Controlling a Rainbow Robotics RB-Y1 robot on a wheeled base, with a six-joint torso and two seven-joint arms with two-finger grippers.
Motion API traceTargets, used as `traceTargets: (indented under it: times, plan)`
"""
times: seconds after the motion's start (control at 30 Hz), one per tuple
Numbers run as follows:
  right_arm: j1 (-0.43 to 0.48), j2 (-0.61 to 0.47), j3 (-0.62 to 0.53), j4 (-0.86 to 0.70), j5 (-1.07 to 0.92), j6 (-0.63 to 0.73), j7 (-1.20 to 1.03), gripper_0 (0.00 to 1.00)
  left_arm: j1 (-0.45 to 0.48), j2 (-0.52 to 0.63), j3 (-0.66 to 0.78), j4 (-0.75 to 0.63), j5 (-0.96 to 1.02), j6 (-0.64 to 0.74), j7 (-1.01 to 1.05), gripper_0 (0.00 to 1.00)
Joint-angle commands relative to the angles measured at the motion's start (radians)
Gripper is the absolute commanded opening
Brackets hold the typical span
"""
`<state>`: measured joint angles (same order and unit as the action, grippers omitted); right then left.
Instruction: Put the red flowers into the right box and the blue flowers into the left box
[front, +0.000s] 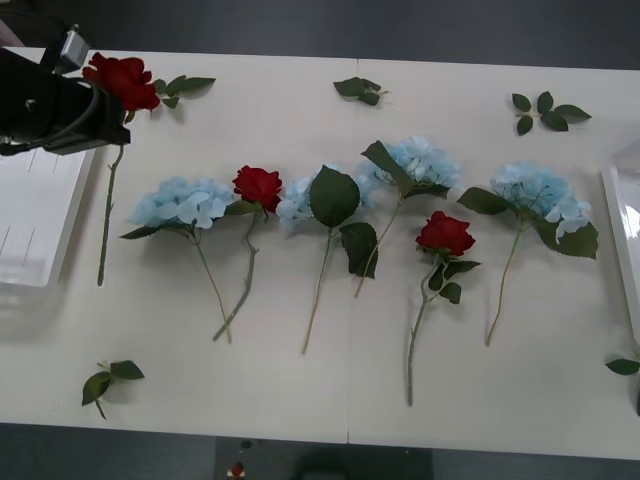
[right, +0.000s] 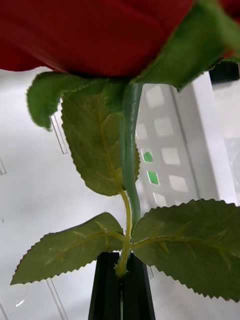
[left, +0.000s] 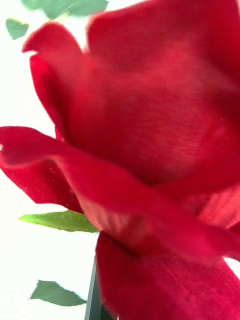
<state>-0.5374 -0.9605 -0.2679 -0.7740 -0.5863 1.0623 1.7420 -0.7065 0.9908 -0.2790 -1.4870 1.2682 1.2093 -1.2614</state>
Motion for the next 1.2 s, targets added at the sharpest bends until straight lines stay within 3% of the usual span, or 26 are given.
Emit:
traceTargets:
  times: [0.03, 0.13, 0.17, 0.2, 0.23, 0.37, 0.5, 0.97, 1.2]
  plan:
    - [-0.003, 0.005, -0.027, -0.002, 0.006, -0.007, 0.037, 0.00, -0.024, 0.020, 0.034, -0.088, 0.059, -0.020, 0.149, 0.00]
    - [-0.004, 0.011, -0.027, -0.002, 0.003, -0.008, 0.039, 0.00, -0.024, 0.006, 0.035, -0.174, 0.045, -0.073, 0.283, 0.00]
    - [-0.004, 0.011, -0.025, -0.002, 0.002, -0.007, 0.039, 0.04, -0.024, -0.001, 0.035, -0.196, 0.031, -0.085, 0.313, 0.00]
    - [-0.006, 0.011, -0.025, -0.002, 0.000, -0.007, 0.039, 0.14, -0.024, -0.009, 0.035, -0.214, 0.014, -0.097, 0.346, 0.00]
    - [-0.007, 0.011, -0.025, -0.002, -0.001, -0.007, 0.039, 0.32, -0.024, -0.020, 0.035, -0.240, -0.007, -0.113, 0.392, 0.00]
    - [-0.010, 0.011, -0.025, -0.010, -0.003, -0.007, 0.042, 0.77, -0.024, -0.069, 0.035, -0.303, -0.087, -0.162, 0.524, 0.00]
    - [-0.010, 0.011, -0.025, -0.048, -0.004, 0.013, 0.047, 1.00, -0.024, -0.153, 0.035, -0.348, -0.207, -0.192, 0.628, 0.00]
    - [-0.010, 0.008, -0.128, -0.381, -0.027, 0.346, 0.128, 1.00, -0.025, -0.501, -0.077, -0.389, -0.713, -0.254, 0.818, 0.00]
    - [-0.010, 0.013, -0.255, -0.449, -0.219, 0.524, 0.303, 1.00, -0.030, -0.661, -0.167, -0.395, -0.900, -0.324, 0.948, 0.00]
